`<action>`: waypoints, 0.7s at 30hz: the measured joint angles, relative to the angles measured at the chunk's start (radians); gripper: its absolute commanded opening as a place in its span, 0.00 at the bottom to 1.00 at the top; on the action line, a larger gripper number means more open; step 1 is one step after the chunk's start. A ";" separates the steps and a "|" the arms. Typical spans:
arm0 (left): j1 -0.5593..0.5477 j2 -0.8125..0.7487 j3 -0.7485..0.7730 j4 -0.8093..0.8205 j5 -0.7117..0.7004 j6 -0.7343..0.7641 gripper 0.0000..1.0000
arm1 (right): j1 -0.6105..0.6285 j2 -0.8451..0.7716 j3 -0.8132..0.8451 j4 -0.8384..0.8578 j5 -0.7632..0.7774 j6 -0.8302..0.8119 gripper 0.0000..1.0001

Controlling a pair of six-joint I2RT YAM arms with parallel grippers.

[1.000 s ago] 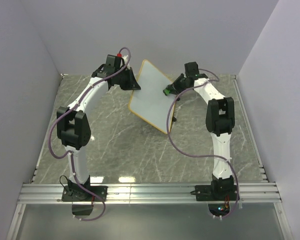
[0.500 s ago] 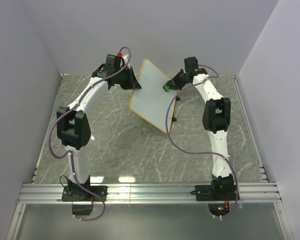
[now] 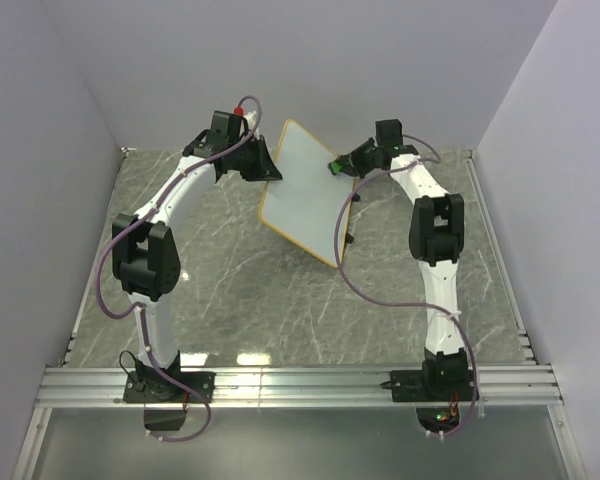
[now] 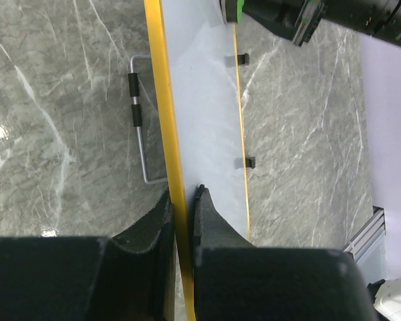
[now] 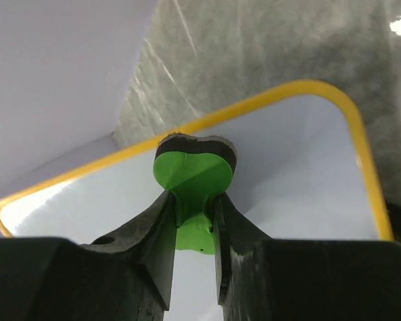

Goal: Erase the whiteboard

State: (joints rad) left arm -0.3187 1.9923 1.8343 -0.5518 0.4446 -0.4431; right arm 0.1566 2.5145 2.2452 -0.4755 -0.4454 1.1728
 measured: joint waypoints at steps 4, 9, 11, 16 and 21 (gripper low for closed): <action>0.000 0.000 0.000 0.000 0.003 -0.003 0.00 | -0.005 -0.090 -0.172 0.024 0.006 -0.080 0.00; 0.000 0.000 0.000 -0.002 0.006 -0.003 0.00 | -0.002 -0.190 -0.340 -0.002 0.008 -0.196 0.00; 0.000 0.000 0.000 -0.002 0.008 -0.003 0.00 | 0.003 -0.201 -0.349 -0.024 0.010 -0.227 0.00; 0.000 0.000 0.000 0.004 0.013 -0.003 0.00 | 0.021 -0.163 -0.229 -0.107 0.013 -0.268 0.00; 0.000 -0.002 -0.002 0.006 0.013 -0.003 0.00 | 0.039 -0.060 -0.001 -0.102 0.002 -0.229 0.00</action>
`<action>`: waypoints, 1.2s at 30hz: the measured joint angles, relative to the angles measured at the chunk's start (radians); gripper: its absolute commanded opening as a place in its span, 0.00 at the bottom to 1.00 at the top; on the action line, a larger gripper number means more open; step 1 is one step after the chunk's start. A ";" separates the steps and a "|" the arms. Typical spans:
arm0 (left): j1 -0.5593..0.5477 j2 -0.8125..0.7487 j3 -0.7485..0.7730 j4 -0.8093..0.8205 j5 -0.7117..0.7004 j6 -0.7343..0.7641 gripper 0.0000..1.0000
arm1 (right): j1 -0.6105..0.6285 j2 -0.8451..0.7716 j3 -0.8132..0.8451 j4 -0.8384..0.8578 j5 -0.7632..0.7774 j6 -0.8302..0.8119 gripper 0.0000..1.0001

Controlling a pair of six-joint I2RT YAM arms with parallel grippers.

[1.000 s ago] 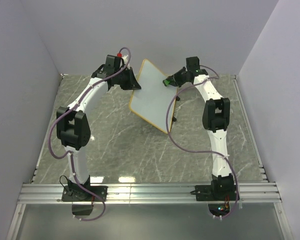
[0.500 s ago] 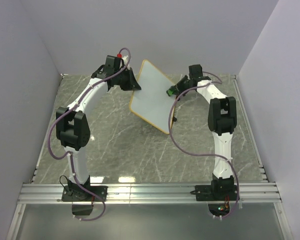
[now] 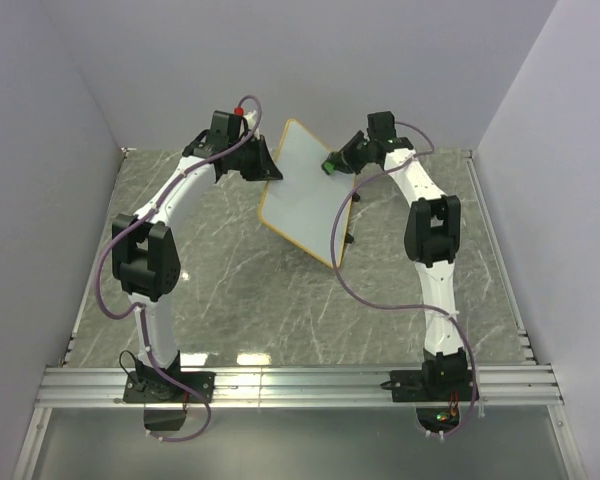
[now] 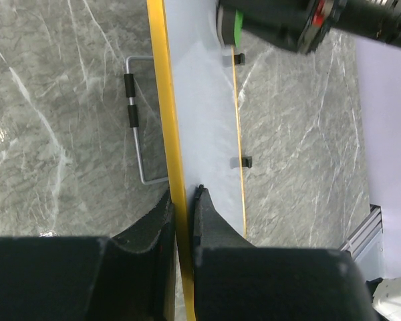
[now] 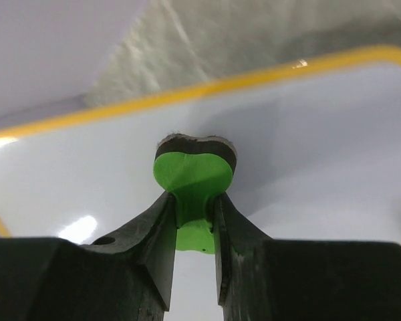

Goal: Erase the whiteboard

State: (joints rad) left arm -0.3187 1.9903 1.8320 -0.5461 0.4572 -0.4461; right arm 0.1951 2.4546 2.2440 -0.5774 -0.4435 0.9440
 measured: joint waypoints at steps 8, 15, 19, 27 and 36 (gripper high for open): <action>0.000 -0.016 -0.027 0.005 -0.010 -0.003 0.00 | -0.014 0.127 0.160 0.108 -0.035 0.145 0.00; -0.002 -0.021 -0.035 0.004 -0.010 -0.009 0.00 | -0.021 0.070 0.044 0.081 0.051 0.105 0.00; -0.003 -0.022 -0.035 0.003 -0.010 -0.009 0.00 | -0.031 0.021 -0.052 0.055 0.072 0.044 0.00; -0.003 -0.024 -0.035 -0.002 -0.008 -0.009 0.00 | 0.005 -0.089 -0.184 0.042 0.010 -0.118 0.00; -0.006 -0.025 -0.036 -0.001 -0.011 -0.007 0.00 | 0.100 0.007 0.116 0.113 -0.136 -0.016 0.00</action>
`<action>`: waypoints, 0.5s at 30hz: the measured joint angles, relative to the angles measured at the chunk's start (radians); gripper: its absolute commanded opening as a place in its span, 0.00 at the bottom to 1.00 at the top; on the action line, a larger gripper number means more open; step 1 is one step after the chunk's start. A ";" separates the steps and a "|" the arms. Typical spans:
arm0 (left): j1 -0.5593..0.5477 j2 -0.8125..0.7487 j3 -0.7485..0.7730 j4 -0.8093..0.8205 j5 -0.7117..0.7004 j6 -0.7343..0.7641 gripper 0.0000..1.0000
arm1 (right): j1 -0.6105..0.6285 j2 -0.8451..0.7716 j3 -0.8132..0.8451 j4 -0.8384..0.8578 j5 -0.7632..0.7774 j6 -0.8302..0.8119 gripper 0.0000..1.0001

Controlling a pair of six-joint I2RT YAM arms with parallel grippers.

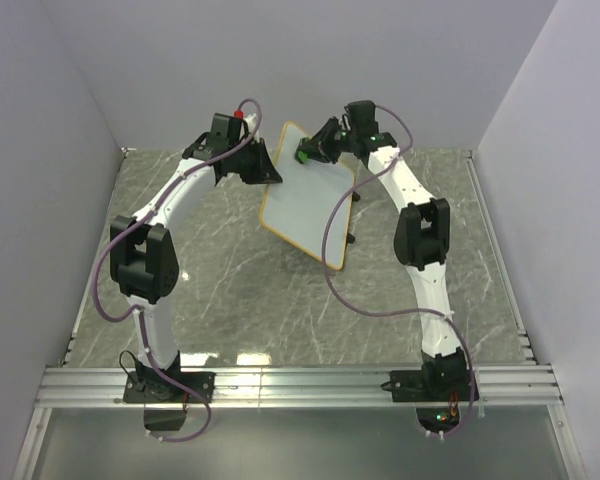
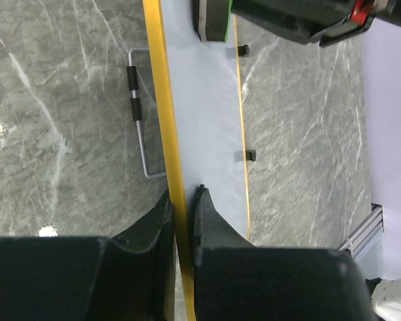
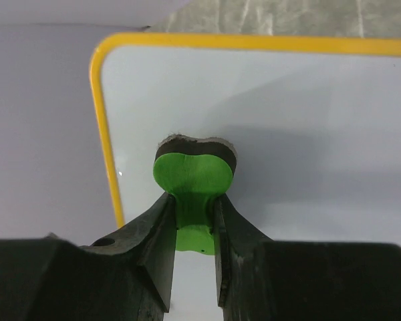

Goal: Erase the whiteboard

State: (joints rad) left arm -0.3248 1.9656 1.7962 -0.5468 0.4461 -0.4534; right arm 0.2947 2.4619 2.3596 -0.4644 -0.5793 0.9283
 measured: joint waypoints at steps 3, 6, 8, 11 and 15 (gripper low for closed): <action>-0.002 -0.003 -0.004 -0.003 -0.012 0.000 0.00 | -0.005 0.024 0.006 0.050 -0.032 0.061 0.00; -0.004 -0.008 -0.012 -0.004 -0.025 0.000 0.00 | -0.025 0.035 -0.019 0.075 -0.041 0.103 0.00; -0.009 -0.016 -0.021 -0.004 -0.031 -0.001 0.00 | -0.050 0.044 -0.035 0.066 -0.043 0.110 0.00; -0.017 -0.025 -0.027 -0.004 -0.044 -0.002 0.00 | -0.092 0.044 -0.081 0.024 -0.038 0.078 0.00; -0.025 -0.033 -0.028 -0.012 -0.052 -0.003 0.00 | -0.130 -0.035 -0.256 -0.019 -0.013 -0.042 0.00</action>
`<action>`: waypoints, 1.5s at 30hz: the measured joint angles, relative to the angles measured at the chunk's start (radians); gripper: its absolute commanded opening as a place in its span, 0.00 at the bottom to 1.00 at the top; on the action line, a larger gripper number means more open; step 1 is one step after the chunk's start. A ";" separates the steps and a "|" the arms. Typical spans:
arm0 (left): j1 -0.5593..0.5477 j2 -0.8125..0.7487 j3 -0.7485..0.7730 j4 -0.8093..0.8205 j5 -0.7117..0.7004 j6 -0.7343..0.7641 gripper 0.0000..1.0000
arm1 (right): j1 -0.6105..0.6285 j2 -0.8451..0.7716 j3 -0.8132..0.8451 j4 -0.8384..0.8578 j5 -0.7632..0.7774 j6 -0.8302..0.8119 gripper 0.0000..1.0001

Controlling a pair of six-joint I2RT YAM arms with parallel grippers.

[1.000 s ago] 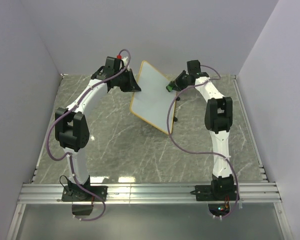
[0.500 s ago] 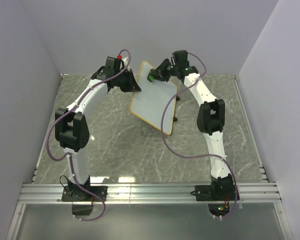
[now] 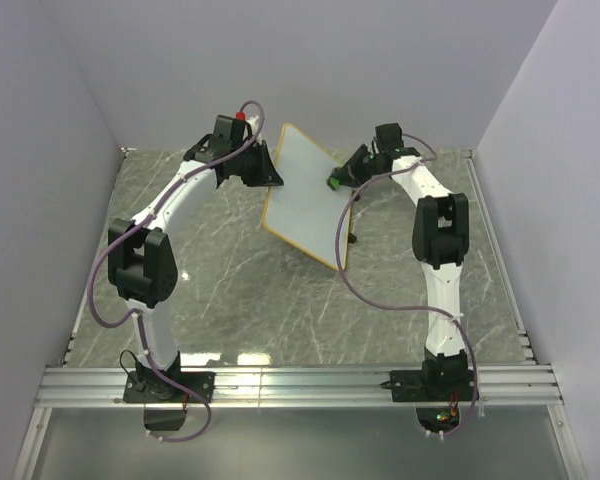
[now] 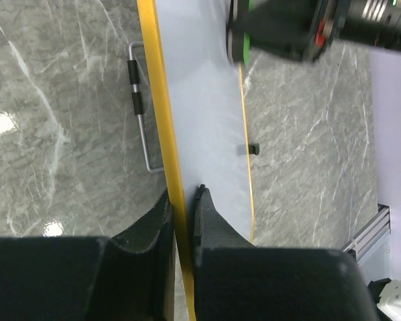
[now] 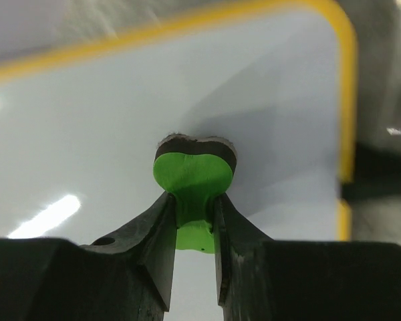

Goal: Erase the whiteboard

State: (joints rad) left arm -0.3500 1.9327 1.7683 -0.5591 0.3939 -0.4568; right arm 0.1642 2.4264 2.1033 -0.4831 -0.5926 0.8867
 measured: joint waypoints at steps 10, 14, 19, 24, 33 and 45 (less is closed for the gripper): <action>-0.005 -0.004 0.015 -0.033 0.008 0.010 0.00 | 0.135 -0.256 -0.246 -0.187 0.025 -0.224 0.00; -0.005 -0.001 0.015 -0.037 0.003 0.018 0.00 | 0.259 -0.255 -0.074 -0.271 0.026 -0.258 0.00; -0.004 -0.002 0.014 -0.049 0.005 0.037 0.00 | 0.310 -0.196 0.090 -0.367 0.034 -0.237 0.00; -0.004 -0.005 0.005 -0.037 0.005 0.041 0.00 | 0.266 -0.217 0.000 -0.340 0.026 -0.215 0.00; -0.018 -0.030 -0.008 -0.018 0.026 0.044 0.00 | 0.189 -0.377 -0.405 -0.372 0.241 -0.252 0.00; -0.062 -0.031 0.034 -0.006 0.019 0.053 0.04 | 0.068 -0.642 -0.691 -0.371 0.564 -0.290 0.00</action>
State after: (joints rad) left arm -0.4122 1.9015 1.8027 -0.5655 0.4126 -0.4042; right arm 0.2321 1.7844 1.4124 -0.8539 -0.0288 0.5968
